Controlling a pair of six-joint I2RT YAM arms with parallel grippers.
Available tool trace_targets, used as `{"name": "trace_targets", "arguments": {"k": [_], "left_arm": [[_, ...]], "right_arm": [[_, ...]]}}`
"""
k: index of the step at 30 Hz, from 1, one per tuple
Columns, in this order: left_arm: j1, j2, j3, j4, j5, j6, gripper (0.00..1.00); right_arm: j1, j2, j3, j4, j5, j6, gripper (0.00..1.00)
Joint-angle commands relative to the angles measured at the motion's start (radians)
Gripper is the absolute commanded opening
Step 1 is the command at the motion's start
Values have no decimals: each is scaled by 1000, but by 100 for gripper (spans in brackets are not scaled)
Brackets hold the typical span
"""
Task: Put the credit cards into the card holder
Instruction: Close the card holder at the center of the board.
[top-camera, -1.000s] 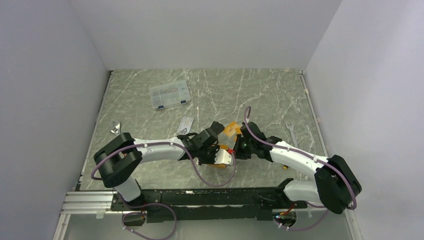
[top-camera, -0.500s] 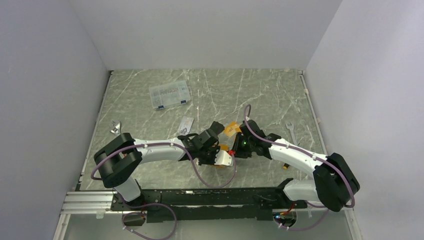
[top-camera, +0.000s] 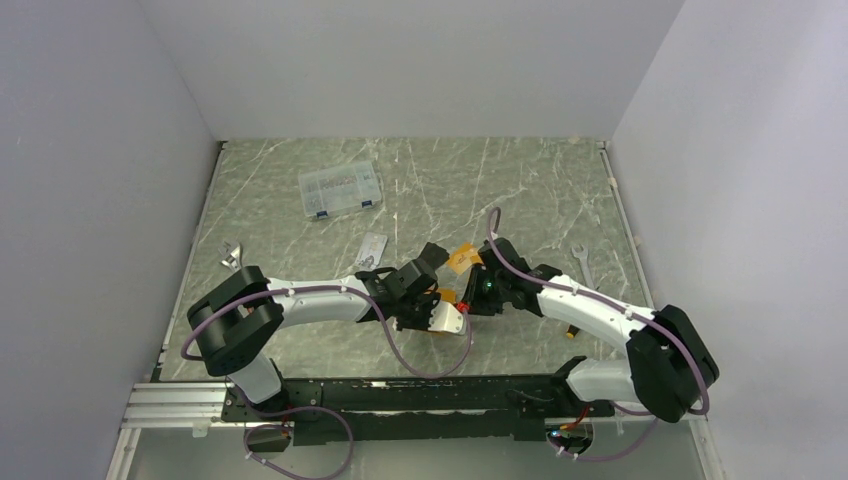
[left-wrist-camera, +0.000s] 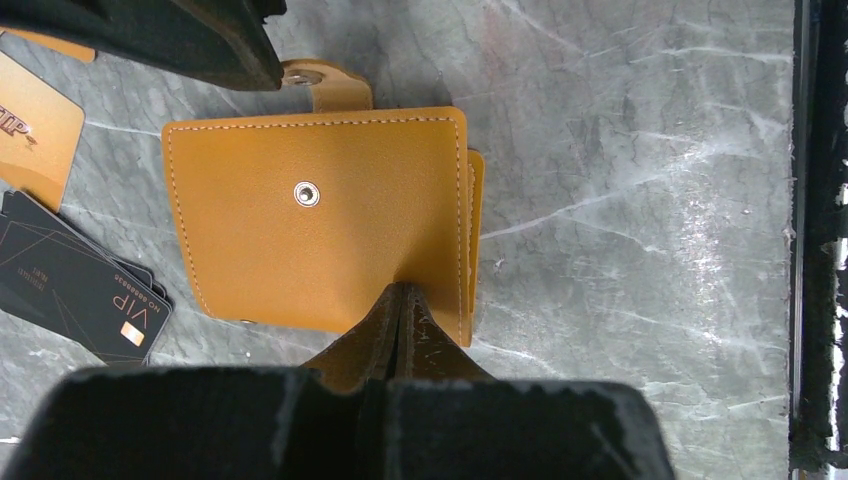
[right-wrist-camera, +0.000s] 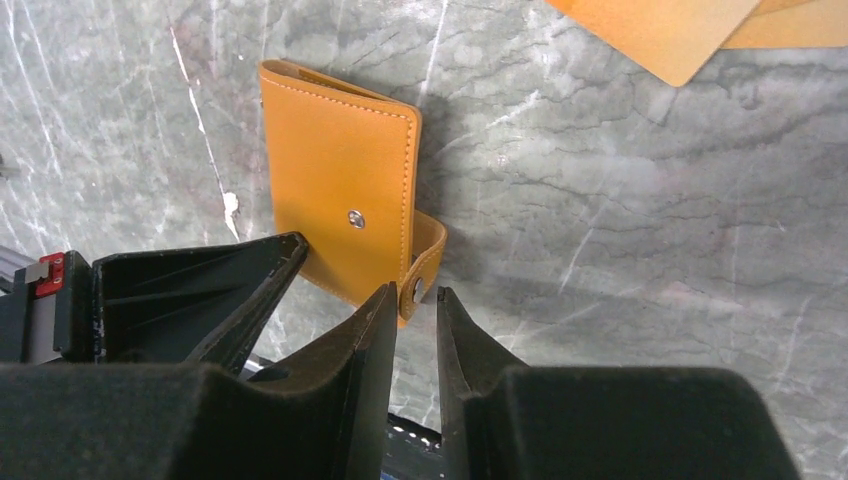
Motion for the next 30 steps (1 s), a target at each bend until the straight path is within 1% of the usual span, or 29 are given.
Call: {"name": "trace_targets", "arguments": {"k": [1,5,8,10,13,19,22,23,30], "left_arm": [[1,-1,-14,-45,-40,20,0],[1,-1,-13,-48,-39,20,0],[0,0,-14,-50,-37,19,0],[1,2,-10,-53,-36,19,0],[0,3,-9,-54,-36,19,0],[1,-3,-16,-51,-39,23,0],[0,-10,-20,-53,-40,27,0],[0,-14,-20,-58,-39,31,0],[2,-18,-8,-97,-17,57,0]], "right_arm": [[3,21,43,34,-39,-12,24],[11,27,42,35,-45,-13,28],[13,24,35,41,-52,-11,35],[15,20,35,46,-54,-11,37],[18,32,44,39,-51,-16,36],[21,63,52,31,-47,-15,18],[21,69,59,22,-35,-13,3],[21,69,62,19,-30,-12,0],[21,69,106,7,-37,-27,0]]}}
